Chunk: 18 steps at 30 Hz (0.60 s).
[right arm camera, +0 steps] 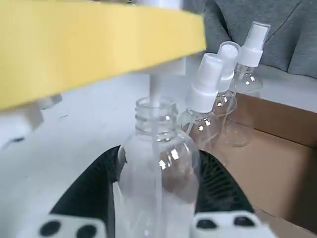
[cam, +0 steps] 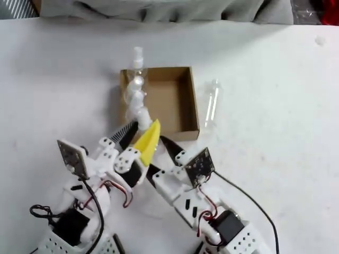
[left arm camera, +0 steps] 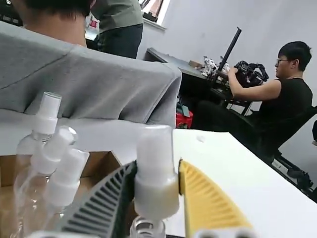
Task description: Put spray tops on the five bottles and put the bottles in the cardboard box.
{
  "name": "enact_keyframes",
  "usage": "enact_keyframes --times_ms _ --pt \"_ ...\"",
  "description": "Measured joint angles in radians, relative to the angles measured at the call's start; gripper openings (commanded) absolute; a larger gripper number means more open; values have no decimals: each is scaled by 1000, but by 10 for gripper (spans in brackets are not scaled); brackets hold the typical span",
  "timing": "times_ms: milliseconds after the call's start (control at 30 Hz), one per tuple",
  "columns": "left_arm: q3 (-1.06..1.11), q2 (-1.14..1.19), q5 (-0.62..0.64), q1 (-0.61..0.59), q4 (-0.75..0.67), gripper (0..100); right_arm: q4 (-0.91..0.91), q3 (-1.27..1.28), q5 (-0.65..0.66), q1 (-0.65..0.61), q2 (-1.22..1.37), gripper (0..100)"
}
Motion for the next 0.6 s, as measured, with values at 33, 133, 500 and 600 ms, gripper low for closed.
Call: enact_keyframes --times_ms 33,133,500,600 --pt "0 0 15 0 9 190 8 0 0 0 0 16" --pt "0 0 44 0 40 181 20 0 0 0 0 16" --pt "0 0 58 0 41 164 20 0 -2 8 0 16" --pt "0 0 58 -11 41 149 20 0 -2 41 0 16"
